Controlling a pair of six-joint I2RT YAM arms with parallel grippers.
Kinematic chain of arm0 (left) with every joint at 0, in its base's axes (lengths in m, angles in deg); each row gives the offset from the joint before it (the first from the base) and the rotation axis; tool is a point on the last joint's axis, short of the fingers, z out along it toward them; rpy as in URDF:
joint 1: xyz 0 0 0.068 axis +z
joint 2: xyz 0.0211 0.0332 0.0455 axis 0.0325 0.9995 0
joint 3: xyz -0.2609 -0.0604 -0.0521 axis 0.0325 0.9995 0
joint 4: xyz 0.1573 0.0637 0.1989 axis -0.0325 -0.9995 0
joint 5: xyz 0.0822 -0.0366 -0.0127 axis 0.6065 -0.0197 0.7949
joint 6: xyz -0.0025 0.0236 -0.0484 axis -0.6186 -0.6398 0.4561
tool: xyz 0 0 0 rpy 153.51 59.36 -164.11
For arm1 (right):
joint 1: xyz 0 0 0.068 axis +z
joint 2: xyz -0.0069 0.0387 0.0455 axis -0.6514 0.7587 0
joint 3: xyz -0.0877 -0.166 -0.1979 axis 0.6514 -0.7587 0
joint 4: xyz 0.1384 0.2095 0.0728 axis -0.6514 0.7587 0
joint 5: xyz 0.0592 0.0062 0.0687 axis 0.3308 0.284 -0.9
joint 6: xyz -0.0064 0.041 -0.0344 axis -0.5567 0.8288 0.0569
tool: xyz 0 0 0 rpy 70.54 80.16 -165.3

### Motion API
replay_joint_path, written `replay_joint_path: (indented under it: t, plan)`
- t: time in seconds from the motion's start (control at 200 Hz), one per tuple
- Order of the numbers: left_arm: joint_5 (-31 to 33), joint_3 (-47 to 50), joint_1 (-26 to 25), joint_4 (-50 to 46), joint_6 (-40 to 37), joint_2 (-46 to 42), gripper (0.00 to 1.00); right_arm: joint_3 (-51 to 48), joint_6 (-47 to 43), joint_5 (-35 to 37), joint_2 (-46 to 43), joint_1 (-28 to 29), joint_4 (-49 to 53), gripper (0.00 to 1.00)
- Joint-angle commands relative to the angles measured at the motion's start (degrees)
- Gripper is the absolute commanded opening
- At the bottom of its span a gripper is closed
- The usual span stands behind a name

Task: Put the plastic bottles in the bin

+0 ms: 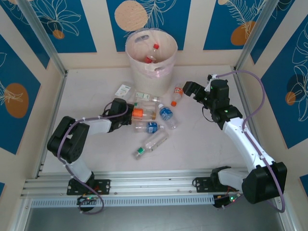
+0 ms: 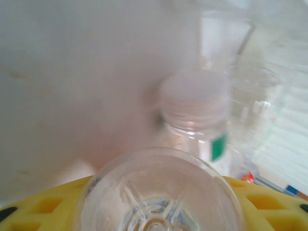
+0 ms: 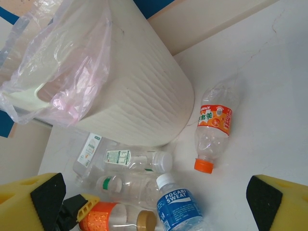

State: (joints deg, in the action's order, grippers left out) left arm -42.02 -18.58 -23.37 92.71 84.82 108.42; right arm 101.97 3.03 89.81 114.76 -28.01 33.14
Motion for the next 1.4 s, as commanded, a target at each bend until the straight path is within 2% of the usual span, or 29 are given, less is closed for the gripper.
replay_joint_path:
  t: [0.0,0.13,0.35,0.51,0.82,1.1,1.18,1.285,1.395]
  plan:
    - [3.3,0.7,0.5,8.6,-4.7,-3.6,0.32,-0.5,0.9,-0.3,-0.3,-0.3,0.6,0.98]
    - [2.9,1.8,0.7,8.8,-6.1,-6.4,0.30,-0.3,0.7,-0.4,-0.7,-0.3,1.5,0.99]
    - [2.1,3.4,0.8,3.4,-10.8,-13.1,0.28,-1.5,-1.3,1.1,-3.3,-0.3,3.2,0.99]
    - [-3.5,3.5,2.5,3.7,-16.9,-14.9,0.25,-4.7,-2.9,4.5,-6.5,-0.3,3.4,0.99]
    - [-12.3,-2.8,3.0,-3.7,-24.9,-16.2,0.22,-9.7,-6.0,9.3,-12.4,-0.8,3.0,0.99]
    - [-11.7,-13.6,3.0,-15.1,-39.3,-21.3,0.14,-11.6,-7.1,8.1,-13.2,-1.4,0.2,0.99]
    - [-12.2,-16.3,3.0,-14.7,-41.7,-21.3,0.11,-11.8,-7.3,8.0,-13.1,-1.5,-0.8,0.99]
    - [-14.1,-20.7,2.9,-13.1,-45.2,-19.7,0.00,-11.8,-7.6,8.4,-13.1,-1.8,-2.6,0.98]
    - [-15.2,-25.2,2.8,-8.2,-48.1,-17.5,0.00,-11.1,-7.7,8.6,-13.1,-2.1,-3.7,0.99]
